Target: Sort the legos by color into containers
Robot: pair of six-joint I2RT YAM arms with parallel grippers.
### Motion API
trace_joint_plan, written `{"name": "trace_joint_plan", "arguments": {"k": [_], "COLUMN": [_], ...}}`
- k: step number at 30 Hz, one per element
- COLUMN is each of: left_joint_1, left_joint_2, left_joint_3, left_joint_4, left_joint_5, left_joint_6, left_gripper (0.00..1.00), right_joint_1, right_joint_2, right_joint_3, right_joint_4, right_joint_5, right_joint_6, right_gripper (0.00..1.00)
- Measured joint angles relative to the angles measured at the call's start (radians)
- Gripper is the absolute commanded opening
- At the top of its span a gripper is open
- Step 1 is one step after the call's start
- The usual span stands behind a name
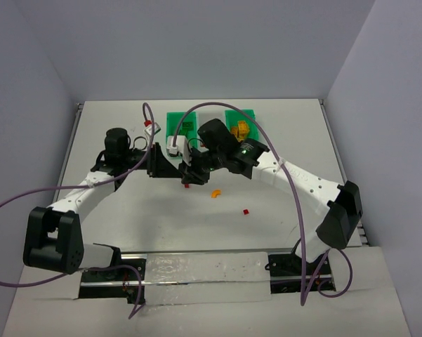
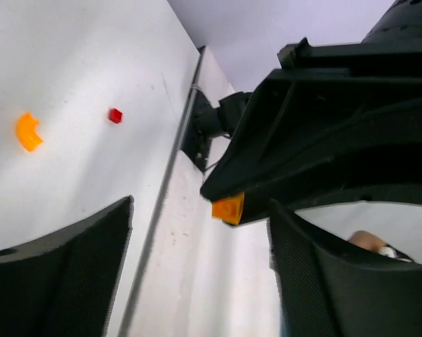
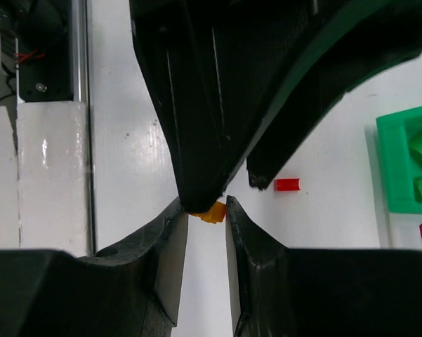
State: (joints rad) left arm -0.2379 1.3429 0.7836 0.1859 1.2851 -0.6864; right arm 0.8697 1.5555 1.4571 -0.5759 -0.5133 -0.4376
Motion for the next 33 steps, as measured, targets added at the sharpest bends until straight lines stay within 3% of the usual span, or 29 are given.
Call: {"name": "trace_joint_plan", "arguments": {"k": [6, 12, 16, 22, 24, 25, 26, 27, 28, 31, 33], "left_joint_1": [0.094, 0.129, 0.127, 0.127, 0.127, 0.127, 0.127, 0.127, 0.127, 0.127, 0.127], "left_joint_2": [-0.009, -0.064, -0.113, -0.116, -0.116, -0.116, -0.117, -0.117, -0.119, -0.122, -0.122], "left_joint_3": [0.088, 0.234, 0.236, 0.215, 0.209, 0.209, 0.209, 0.208, 0.207, 0.203, 0.199], "left_joint_4": [-0.208, -0.374, -0.398, -0.401, -0.402, -0.401, -0.401, -0.400, -0.400, -0.400, -0.399], "left_joint_5": [-0.072, -0.337, -0.483, -0.575, -0.589, -0.595, -0.600, -0.603, -0.607, -0.617, -0.622], "left_joint_6": [0.187, 0.476, 0.567, 0.595, 0.594, 0.594, 0.594, 0.594, 0.594, 0.594, 0.594], "left_gripper": [0.99, 0.99, 0.99, 0.99, 0.99, 0.99, 0.99, 0.99, 0.99, 0.99, 0.99], "right_joint_1": [-0.079, -0.333, -0.490, -0.550, -0.556, -0.559, -0.562, -0.567, -0.572, -0.589, -0.595], "right_joint_2": [-0.022, -0.003, 0.139, 0.380, 0.451, 0.487, 0.512, 0.538, 0.562, 0.603, 0.607], "right_joint_3": [-0.058, -0.069, 0.036, 0.197, 0.252, 0.282, 0.305, 0.330, 0.358, 0.416, 0.434], "right_joint_4": [0.001, -0.002, 0.007, 0.037, 0.046, 0.047, 0.050, 0.047, 0.041, 0.038, 0.035], "right_joint_5": [0.032, 0.093, 0.205, 0.356, 0.382, 0.393, 0.399, 0.402, 0.408, 0.415, 0.417], "right_joint_6": [-0.015, -0.028, 0.006, 0.062, 0.078, 0.084, 0.090, 0.098, 0.104, 0.122, 0.129], "right_gripper": [0.00, 0.00, 0.00, 0.00, 0.05, 0.22, 0.32, 0.33, 0.42, 0.54, 0.58]}}
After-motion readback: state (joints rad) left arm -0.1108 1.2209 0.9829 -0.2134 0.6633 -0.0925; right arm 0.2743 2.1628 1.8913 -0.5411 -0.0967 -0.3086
